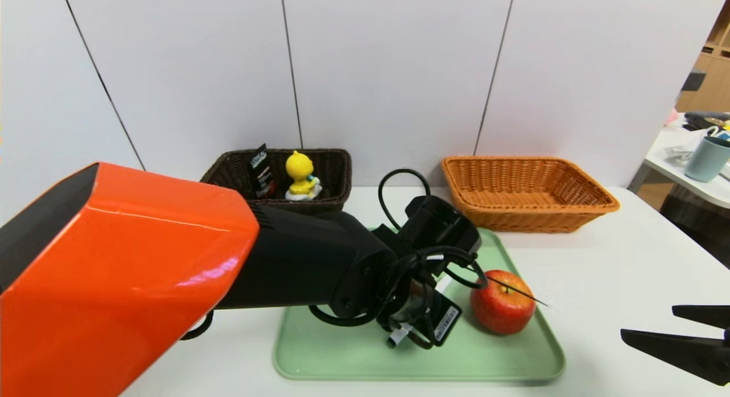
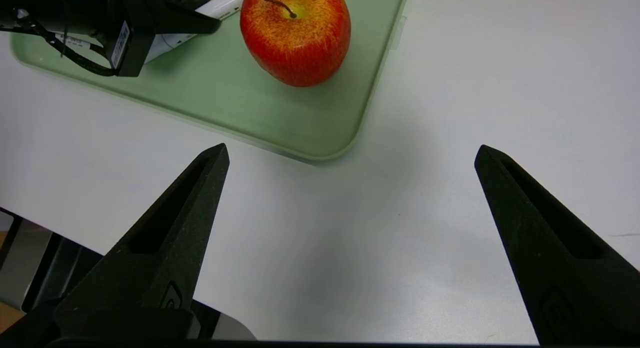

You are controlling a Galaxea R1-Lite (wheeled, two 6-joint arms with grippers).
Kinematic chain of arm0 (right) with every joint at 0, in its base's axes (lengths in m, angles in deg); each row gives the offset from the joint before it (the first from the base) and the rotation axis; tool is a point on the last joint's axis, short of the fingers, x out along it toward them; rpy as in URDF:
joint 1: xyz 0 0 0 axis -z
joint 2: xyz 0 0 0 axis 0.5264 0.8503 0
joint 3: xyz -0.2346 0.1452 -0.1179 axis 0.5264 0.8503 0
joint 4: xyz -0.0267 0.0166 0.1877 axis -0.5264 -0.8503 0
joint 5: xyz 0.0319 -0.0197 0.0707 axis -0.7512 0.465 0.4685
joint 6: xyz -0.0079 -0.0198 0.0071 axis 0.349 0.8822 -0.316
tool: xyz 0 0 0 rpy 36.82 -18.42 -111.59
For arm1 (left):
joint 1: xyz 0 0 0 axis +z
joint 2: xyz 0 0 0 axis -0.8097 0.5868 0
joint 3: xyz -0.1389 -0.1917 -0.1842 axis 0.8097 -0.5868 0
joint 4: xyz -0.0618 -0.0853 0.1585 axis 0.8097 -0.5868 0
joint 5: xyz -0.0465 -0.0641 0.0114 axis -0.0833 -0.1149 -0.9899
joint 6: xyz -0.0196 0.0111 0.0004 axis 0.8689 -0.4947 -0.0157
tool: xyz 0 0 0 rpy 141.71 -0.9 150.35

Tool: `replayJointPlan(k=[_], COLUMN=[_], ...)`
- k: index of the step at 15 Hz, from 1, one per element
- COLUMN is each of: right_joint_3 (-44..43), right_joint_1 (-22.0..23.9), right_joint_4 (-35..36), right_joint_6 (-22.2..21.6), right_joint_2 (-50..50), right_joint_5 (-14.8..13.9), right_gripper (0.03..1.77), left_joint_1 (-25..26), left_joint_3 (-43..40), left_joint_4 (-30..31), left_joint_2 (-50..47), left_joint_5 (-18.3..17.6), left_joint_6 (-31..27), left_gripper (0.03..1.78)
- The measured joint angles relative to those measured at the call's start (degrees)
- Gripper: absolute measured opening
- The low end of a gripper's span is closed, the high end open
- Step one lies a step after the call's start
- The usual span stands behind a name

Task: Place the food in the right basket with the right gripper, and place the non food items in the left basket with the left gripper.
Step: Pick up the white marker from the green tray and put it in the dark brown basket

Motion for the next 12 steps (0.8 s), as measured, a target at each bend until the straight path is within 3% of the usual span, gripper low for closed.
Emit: replayJointPlan(k=[6,10,12], right_joint_3=[0.1,0.2,0.2], right_joint_1=[0.0,0.0,0.0], right_joint_4=[-0.1,0.0,0.0], right_joint_6=[0.0,0.1,0.1], right_joint_2=[-0.4,-0.4,-0.4], right_joint_5=[0.0,0.0,0.2], right_gripper=[1.7,1.7,1.7], left_joint_1=[3.3,13.5,19.4], left_joint_3=[0.2,0.5,1.0], left_joint_4=[-0.9,-5.3,-6.2], left_joint_2=[-9.0,-16.7,-19.1], left_joint_5=[0.4,-0.1,-2.1], left_joint_6=[-2.3,-11.2,-16.7], left_gripper=[0.16,0.16,0.16])
